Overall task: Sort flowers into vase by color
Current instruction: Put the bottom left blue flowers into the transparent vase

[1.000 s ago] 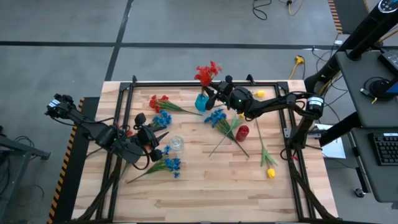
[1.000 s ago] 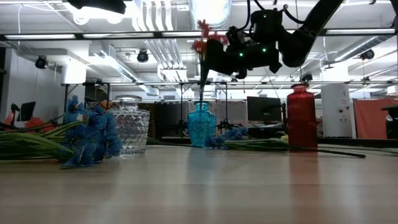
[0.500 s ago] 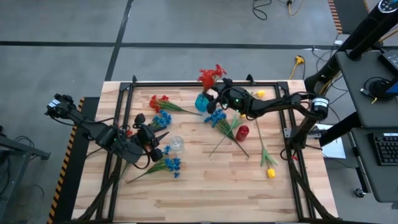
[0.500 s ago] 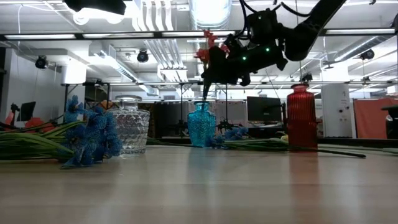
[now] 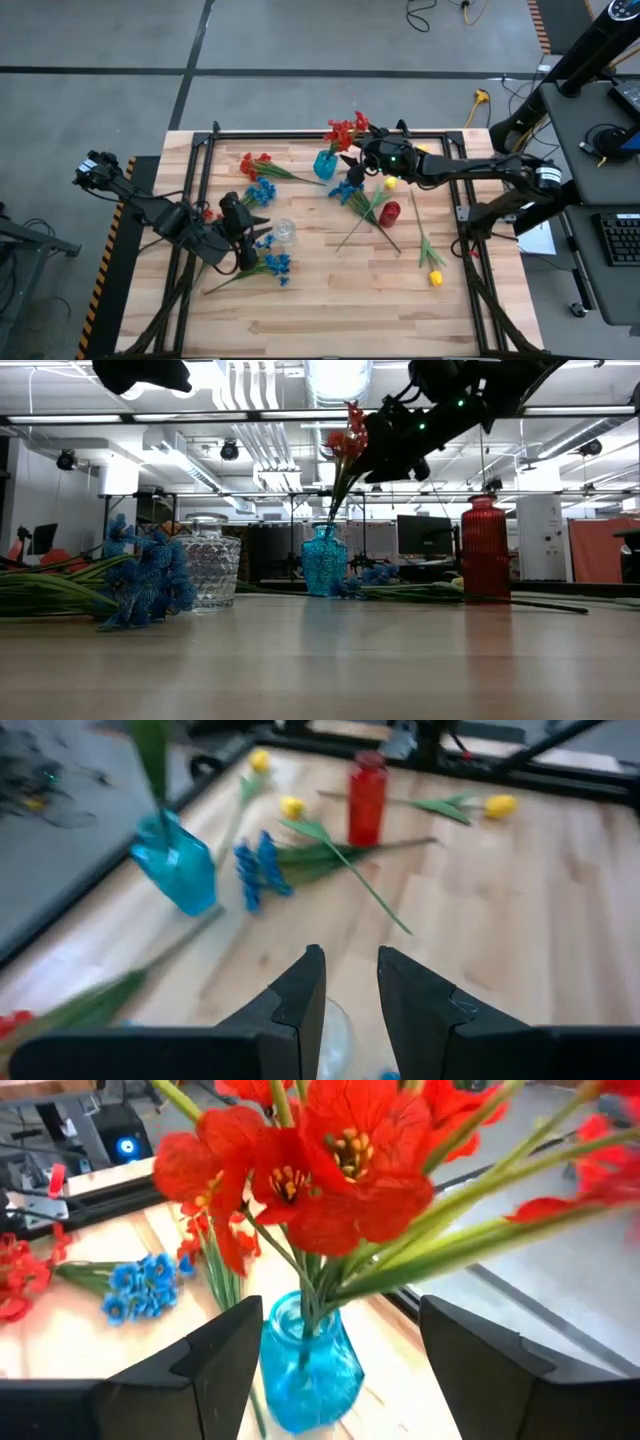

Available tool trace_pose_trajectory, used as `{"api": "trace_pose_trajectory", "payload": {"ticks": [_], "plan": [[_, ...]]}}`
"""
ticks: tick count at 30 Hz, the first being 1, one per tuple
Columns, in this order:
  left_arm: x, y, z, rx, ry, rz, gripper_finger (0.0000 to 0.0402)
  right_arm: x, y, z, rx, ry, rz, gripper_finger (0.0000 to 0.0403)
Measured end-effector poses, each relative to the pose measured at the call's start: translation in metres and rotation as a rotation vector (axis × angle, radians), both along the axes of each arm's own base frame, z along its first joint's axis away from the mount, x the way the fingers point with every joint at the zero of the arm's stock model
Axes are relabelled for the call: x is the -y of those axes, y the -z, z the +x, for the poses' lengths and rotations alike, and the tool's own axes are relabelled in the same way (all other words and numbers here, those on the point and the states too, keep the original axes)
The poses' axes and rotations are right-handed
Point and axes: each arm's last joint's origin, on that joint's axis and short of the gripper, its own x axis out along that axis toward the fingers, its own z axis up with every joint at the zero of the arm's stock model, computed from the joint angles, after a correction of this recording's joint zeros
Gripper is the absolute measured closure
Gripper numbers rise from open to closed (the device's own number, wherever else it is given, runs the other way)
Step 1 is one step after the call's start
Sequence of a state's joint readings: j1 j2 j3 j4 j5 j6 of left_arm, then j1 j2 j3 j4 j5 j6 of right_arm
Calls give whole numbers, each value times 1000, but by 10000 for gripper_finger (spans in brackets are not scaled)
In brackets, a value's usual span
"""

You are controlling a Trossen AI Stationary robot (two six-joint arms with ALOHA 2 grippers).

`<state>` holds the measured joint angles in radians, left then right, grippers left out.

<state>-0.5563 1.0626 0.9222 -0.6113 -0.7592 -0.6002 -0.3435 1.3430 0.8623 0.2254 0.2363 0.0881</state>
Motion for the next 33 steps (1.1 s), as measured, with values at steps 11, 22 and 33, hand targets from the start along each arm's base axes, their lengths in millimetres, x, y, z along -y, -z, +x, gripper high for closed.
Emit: {"api": "trace_pose_trajectory", "payload": {"ticks": [11, 22, 33], "plan": [[5, 20, -17, -238, -62, -354, 323, -17, -19, -24, -44, -10, 57, 143], [56, 71, -7, -520, -68, -408, 321, -47, -26, -32, -67, -87, 112, 152], [68, 117, 0, -699, -243, -308, 224, -75, -25, -28, -88, -127, 90, 152]]}}
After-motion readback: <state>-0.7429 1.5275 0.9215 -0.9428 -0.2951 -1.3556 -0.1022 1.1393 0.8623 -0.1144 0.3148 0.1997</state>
